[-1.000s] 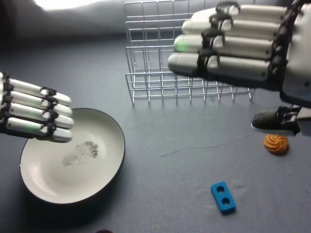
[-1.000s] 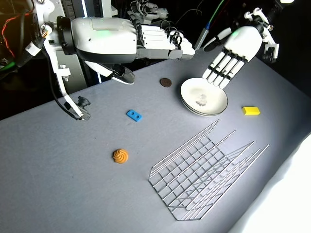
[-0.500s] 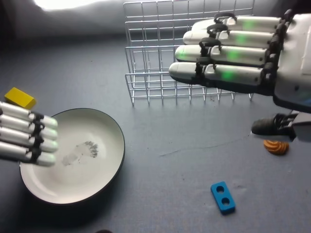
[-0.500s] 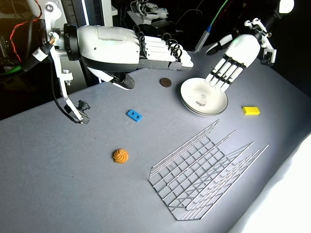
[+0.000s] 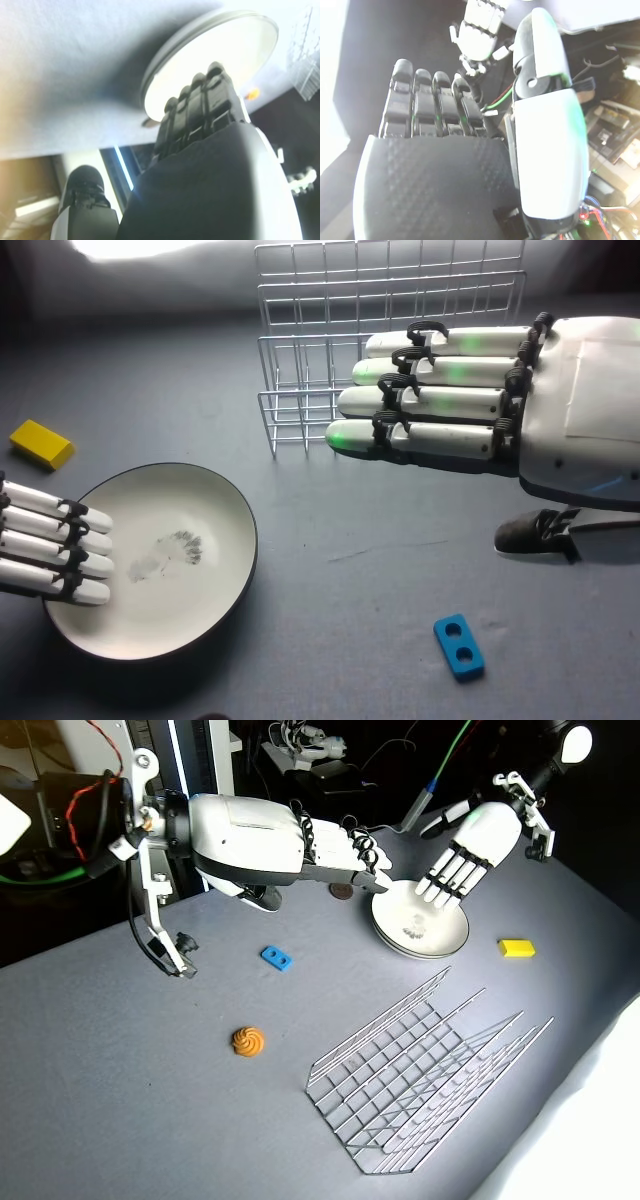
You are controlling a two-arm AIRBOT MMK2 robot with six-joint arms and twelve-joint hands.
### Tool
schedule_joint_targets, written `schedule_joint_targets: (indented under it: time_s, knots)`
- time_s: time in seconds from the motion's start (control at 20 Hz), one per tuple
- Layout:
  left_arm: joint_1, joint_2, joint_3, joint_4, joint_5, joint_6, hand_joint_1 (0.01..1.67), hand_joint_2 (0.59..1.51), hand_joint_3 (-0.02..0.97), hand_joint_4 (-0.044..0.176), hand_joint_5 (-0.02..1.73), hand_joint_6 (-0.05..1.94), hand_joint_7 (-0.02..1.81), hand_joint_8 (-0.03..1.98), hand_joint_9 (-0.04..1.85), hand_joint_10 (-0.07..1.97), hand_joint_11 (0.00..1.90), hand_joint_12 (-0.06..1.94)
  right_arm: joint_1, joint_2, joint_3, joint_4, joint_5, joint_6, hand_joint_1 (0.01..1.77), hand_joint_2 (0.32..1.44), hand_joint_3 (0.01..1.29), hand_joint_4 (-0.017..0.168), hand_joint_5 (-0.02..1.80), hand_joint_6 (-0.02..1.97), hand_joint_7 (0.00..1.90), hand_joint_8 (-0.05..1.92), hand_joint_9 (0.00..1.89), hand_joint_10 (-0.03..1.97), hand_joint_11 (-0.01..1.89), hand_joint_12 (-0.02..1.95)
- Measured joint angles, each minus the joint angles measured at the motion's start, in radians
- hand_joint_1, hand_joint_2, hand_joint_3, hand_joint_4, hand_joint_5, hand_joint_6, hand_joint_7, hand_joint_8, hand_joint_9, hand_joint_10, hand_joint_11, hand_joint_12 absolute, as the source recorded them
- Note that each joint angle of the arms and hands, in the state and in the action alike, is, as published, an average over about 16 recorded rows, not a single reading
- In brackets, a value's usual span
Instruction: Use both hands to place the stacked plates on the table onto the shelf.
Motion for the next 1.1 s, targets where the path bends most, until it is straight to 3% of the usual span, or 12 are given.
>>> schedule_joint_targets:
  time_s: [0.6,0.85,1.1]
  knots:
    - [0.039,-0.031,0.018,-0.023,0.046,-0.013,0.02,1.078,0.026,-0.003,0.01,0.00,0.00,-0.01,0.01,0.00,0.01,-0.01,-0.035,-0.019,0.000,0.005,-0.001,-0.084,1.17,1.07,0.01,0.003,0.02,0.02,0.01,0.01,0.02,0.01,0.02,0.10]
    - [0.023,-0.037,-0.018,-0.021,0.077,-0.044,0.02,1.076,0.024,-0.004,0.00,0.00,-0.01,-0.01,0.01,-0.01,0.01,-0.01,-0.045,-0.042,0.005,0.028,-0.008,-0.152,1.19,1.07,0.01,0.003,0.02,0.02,0.01,0.01,0.02,0.01,0.02,0.15]
    - [-0.018,-0.040,-0.079,-0.011,0.122,-0.089,0.02,1.074,0.022,-0.004,0.00,0.00,-0.01,-0.02,0.01,0.00,0.01,0.00,-0.049,-0.104,0.028,0.073,-0.029,-0.242,1.17,1.08,0.01,0.003,0.02,0.02,0.01,0.02,0.02,0.01,0.02,0.20]
